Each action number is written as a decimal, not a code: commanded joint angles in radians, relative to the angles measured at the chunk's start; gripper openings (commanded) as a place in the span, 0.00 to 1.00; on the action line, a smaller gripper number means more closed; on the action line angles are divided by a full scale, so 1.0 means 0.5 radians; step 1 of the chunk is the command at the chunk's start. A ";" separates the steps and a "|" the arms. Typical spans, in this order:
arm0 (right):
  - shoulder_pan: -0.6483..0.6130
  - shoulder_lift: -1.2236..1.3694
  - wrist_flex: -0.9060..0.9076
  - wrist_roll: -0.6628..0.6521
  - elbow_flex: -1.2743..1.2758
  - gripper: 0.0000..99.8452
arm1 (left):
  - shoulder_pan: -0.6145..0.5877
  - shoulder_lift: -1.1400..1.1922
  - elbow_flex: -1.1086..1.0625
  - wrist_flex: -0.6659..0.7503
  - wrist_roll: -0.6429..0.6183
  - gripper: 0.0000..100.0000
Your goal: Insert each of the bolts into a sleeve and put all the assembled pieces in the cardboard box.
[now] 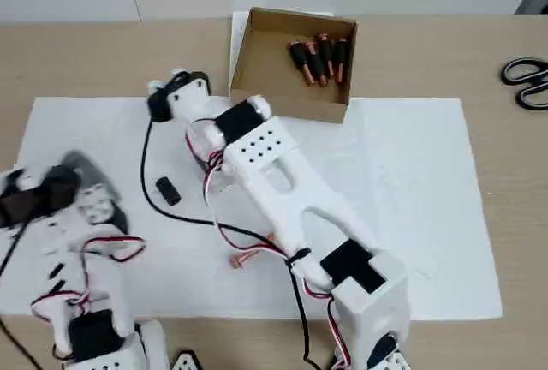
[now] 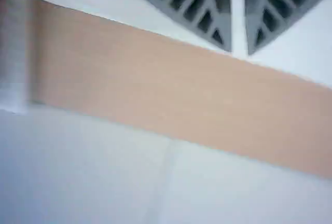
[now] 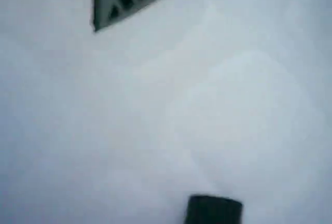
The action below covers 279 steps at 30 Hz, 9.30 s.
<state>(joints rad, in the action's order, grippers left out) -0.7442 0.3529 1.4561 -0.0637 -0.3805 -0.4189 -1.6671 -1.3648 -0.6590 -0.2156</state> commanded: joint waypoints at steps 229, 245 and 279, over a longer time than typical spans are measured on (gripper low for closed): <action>1.741 -4.328 -1.447 0.028 4.130 0.00 | 1.970 3.692 2.328 -2.188 0.718 0.12; 1.741 -4.328 -1.447 0.028 4.130 0.00 | 1.970 3.704 2.331 -2.044 0.733 0.12; 1.741 -4.328 -1.432 0.028 4.130 0.00 | 1.691 3.833 2.951 -2.188 2.022 0.01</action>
<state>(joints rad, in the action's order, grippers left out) 0.1151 -1.7906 0.7396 -0.0575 1.6786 0.5017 0.3460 0.0667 -1.7269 0.5501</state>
